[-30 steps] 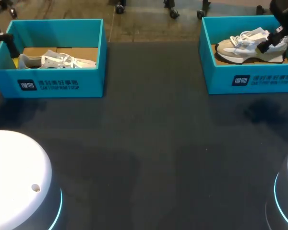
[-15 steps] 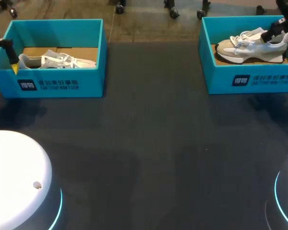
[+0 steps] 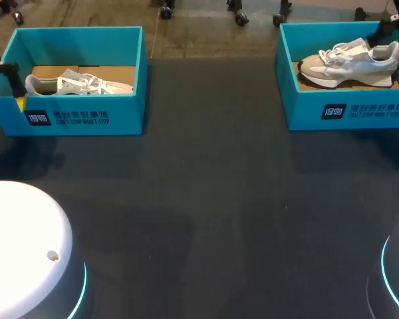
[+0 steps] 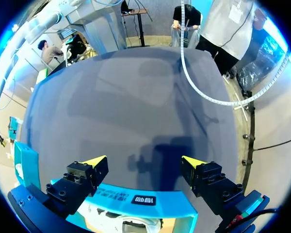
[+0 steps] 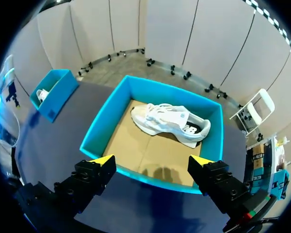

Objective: Take the shoe out of the shoebox, open the shoe tongue, remove and reinsert the insole, then place the shoe into the shoebox

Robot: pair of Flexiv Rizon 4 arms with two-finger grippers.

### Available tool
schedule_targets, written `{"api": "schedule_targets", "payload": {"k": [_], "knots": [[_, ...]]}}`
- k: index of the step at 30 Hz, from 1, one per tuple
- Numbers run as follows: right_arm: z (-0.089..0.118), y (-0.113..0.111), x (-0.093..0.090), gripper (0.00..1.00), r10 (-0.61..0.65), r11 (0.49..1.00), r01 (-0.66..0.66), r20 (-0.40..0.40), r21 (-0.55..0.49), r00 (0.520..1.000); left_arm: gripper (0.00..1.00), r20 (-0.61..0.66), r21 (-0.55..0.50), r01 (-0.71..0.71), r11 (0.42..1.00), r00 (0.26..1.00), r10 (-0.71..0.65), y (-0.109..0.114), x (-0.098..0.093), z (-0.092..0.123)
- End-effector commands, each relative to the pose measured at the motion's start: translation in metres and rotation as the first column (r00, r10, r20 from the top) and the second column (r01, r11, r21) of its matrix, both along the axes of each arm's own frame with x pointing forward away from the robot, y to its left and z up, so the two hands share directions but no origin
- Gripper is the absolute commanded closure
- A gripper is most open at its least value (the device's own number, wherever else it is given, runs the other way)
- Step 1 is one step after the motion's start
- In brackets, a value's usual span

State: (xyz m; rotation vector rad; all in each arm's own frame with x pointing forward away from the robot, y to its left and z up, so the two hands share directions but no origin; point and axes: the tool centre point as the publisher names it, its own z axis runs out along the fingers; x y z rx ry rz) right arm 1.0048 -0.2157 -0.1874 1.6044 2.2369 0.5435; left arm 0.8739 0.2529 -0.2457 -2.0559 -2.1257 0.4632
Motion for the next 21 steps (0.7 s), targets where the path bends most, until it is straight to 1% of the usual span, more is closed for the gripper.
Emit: {"api": "schedule_targets", "payload": {"k": [1, 4, 5, 21], "knots": [[-0.0049, -0.0109, 0.0136, 0.00, -0.016, 1.000, 0.016, -0.021, 0.013, 1.000, 0.00, 0.004, 0.010, 0.006, 1.000, 1.000, -0.006, -0.0027, -0.0031, -0.0004], [-0.0099, -0.0169, 0.0190, 0.00, -0.028, 0.999, 0.029, -0.026, 0.035, 0.999, 0.00, 0.004, 0.010, 0.006, 1.000, 1.000, -0.006, -0.0027, -0.0031, -0.0004], [-0.0115, -0.0172, 0.0208, 0.00, -0.005, 1.000, 0.006, -0.014, 0.028, 1.000, 0.00, 0.004, 0.010, 0.006, 1.000, 1.000, -0.006, -0.0027, -0.0031, -0.0004], [-0.0115, -0.0172, 0.0208, 0.00, -0.005, 1.000, 0.006, -0.014, 0.028, 1.000, 0.00, 0.004, 0.010, 0.006, 1.000, 1.000, -0.006, -0.0027, -0.0031, -0.0004]]}}
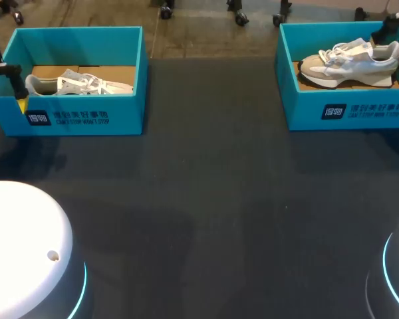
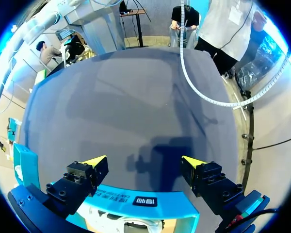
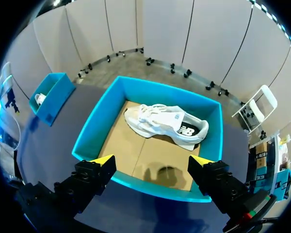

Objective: Take the shoe out of the shoebox, open the shoe tongue, remove and reinsert the insole, then place the shoe into the shoebox

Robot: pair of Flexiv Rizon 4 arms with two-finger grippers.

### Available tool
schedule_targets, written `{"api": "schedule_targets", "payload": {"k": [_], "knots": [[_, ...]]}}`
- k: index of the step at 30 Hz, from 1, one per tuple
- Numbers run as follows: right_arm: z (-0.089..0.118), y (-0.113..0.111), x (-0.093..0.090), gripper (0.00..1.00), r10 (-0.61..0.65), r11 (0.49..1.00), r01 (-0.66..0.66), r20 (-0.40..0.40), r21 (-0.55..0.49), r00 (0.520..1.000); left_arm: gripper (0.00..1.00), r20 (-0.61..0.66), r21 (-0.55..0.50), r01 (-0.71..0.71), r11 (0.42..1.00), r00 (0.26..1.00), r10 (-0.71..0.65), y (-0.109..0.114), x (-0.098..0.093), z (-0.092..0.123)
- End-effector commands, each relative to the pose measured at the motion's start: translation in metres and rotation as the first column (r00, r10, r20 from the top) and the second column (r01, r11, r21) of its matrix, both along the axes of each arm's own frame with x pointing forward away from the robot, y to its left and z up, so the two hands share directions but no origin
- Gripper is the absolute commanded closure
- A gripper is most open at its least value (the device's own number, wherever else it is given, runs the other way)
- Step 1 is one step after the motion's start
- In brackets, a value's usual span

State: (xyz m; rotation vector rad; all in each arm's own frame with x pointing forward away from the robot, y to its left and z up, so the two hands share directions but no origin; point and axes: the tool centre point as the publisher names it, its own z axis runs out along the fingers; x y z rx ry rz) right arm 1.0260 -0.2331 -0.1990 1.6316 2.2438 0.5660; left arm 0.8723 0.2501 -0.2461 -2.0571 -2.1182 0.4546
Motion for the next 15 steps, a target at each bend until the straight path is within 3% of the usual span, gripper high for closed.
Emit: {"api": "schedule_targets", "payload": {"k": [1, 7, 15], "knots": [[0.000, 0.000, 0.000, 0.00, 0.000, 1.000, 0.000, 0.000, 0.000, 1.000, 0.00, 0.004, 0.003, 0.000, 1.000, 1.000, 0.000, 0.000, -0.001, 0.000], [0.000, 0.000, 0.000, 0.00, 0.000, 1.000, 0.000, 0.000, 0.000, 1.000, 0.00, 0.004, 0.003, 0.000, 1.000, 1.000, 0.000, 0.000, -0.001, 0.000], [-0.004, -0.023, 0.039, 0.00, -0.269, 0.957, 0.272, 0.045, -0.097, 0.962, 0.00, 0.004, 0.003, 0.000, 1.000, 1.000, 0.000, 0.000, -0.001, 0.000]]}}
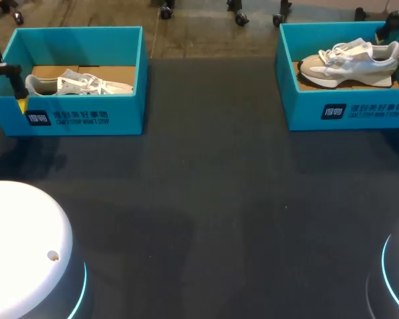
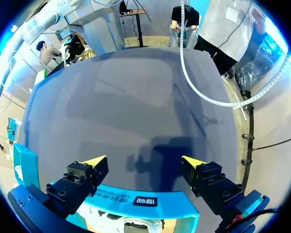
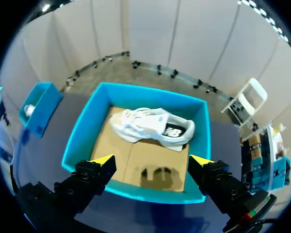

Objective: Take the shoe out of the shoebox, open the shoe tongue, remove and reinsert the insole, then place the shoe into the shoebox

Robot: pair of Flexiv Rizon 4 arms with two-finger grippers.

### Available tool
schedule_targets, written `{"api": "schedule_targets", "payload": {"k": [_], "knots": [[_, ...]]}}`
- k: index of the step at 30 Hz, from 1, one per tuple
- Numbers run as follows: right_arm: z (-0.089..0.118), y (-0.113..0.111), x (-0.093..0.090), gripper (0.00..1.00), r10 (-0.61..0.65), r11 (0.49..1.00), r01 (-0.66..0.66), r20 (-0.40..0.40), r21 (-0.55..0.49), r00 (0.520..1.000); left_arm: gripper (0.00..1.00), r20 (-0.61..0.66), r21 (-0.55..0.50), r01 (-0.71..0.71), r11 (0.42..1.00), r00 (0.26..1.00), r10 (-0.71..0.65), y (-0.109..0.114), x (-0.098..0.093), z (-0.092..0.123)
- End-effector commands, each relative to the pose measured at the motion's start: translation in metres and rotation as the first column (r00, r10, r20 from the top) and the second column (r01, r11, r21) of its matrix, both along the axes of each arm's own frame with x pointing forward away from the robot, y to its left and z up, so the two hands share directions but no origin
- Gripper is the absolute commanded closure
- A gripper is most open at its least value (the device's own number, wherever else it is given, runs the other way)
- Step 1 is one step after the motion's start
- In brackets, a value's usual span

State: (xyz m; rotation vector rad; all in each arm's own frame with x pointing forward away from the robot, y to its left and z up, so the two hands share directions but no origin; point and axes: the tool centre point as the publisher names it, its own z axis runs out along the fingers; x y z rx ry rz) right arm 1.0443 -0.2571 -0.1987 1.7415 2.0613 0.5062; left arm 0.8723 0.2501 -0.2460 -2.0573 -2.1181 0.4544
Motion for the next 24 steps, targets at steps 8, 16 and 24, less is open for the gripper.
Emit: {"api": "schedule_targets", "payload": {"k": [8, 16, 24], "knots": [[-0.020, -0.017, 0.058, 0.00, -0.217, 0.974, 0.213, -0.052, -0.081, 0.975, 0.00, 0.004, 0.002, 0.000, 1.000, 1.000, 0.000, 0.000, -0.001, 0.000], [-0.032, -0.036, 0.083, 0.00, -0.219, 0.973, 0.206, -0.136, -0.102, 0.966, 0.00, 0.004, 0.002, 0.000, 1.000, 1.000, 0.000, 0.000, -0.001, 0.000], [-0.046, -0.047, 0.097, 0.26, -0.249, 0.966, 0.229, -0.205, -0.116, 0.946, 0.00, 0.004, 0.002, 0.000, 1.000, 1.000, 0.000, 0.000, -0.001, 0.000]]}}
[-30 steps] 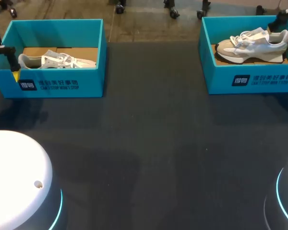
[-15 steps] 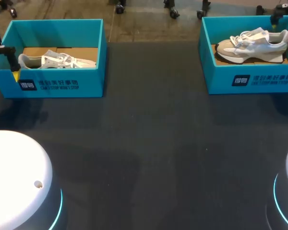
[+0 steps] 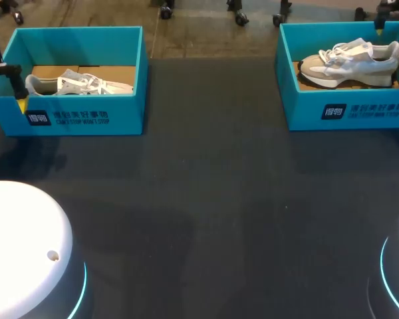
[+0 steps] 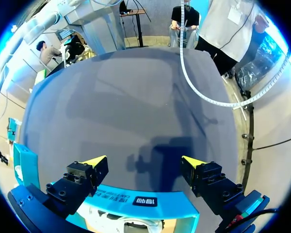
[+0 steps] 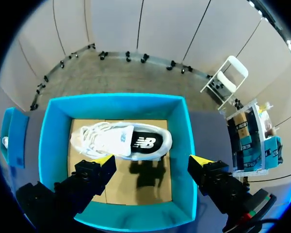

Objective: Take the shoe out of the shoebox, open the shoe tongue, remove and reinsert the insole, then place the shoe into the shoebox

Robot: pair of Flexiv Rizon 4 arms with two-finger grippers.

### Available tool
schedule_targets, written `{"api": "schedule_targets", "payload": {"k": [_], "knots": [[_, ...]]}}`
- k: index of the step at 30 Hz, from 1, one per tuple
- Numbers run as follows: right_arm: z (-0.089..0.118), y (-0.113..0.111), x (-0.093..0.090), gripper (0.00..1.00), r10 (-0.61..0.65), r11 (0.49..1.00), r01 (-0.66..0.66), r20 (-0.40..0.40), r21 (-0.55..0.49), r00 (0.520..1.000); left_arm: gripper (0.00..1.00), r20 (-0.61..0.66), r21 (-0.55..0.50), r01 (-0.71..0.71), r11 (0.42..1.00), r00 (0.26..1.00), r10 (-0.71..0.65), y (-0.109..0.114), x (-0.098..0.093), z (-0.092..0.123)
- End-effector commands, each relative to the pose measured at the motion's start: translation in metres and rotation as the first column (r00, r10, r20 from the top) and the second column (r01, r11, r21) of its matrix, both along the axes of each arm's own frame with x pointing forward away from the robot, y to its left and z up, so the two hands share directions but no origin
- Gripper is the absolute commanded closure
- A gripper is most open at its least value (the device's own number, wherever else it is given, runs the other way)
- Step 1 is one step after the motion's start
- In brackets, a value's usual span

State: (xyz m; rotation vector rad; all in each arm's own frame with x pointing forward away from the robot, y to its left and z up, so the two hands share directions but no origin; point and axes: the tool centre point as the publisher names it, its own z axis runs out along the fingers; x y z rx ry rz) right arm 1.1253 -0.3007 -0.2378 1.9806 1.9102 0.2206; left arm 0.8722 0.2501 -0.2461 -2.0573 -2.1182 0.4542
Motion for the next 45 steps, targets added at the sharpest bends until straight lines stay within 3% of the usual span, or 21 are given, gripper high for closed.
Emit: {"api": "schedule_targets", "payload": {"k": [1, 6, 8, 11, 21, 35, 45], "knots": [[-0.010, -0.006, 0.017, 0.30, -0.026, 1.000, 0.026, -0.077, 0.000, 0.997, 0.00, 0.004, 0.002, 0.000, 1.000, 1.000, 0.000, 0.000, -0.001, 0.000], [-0.026, -0.011, 0.022, 0.51, -0.065, 0.998, 0.066, -0.094, 0.004, 0.993, 0.00, 0.004, 0.002, 0.000, 1.000, 1.000, 0.000, 0.000, -0.001, 0.000], [-0.034, -0.013, 0.024, 0.54, -0.071, 0.997, 0.071, -0.108, -0.009, 0.992, 0.00, 0.004, 0.002, 0.000, 1.000, 1.000, 0.000, 0.000, -0.001, 0.000], [-0.043, -0.017, 0.028, 0.48, -0.081, 0.997, 0.079, -0.121, -0.026, 0.989, 0.00, 0.004, 0.002, 0.000, 1.000, 1.000, 0.000, 0.000, -0.001, 0.000], [-0.069, -0.031, 0.038, 0.51, -0.091, 0.996, 0.087, -0.162, -0.031, 0.983, 0.00, 0.004, 0.002, 0.000, 1.000, 1.000, 0.000, 0.000, -0.001, 0.000], [-0.091, -0.046, 0.050, 0.52, -0.071, 0.997, 0.064, -0.232, -0.040, 0.970, 0.00, 0.004, 0.002, 0.000, 1.000, 1.000, 0.000, 0.000, -0.001, 0.000], [-0.117, -0.050, 0.047, 0.53, -0.079, 0.997, 0.073, -0.285, -0.031, 0.955, 0.00, 0.004, 0.002, 0.000, 1.000, 1.000, 0.000, 0.000, -0.001, 0.000]]}}
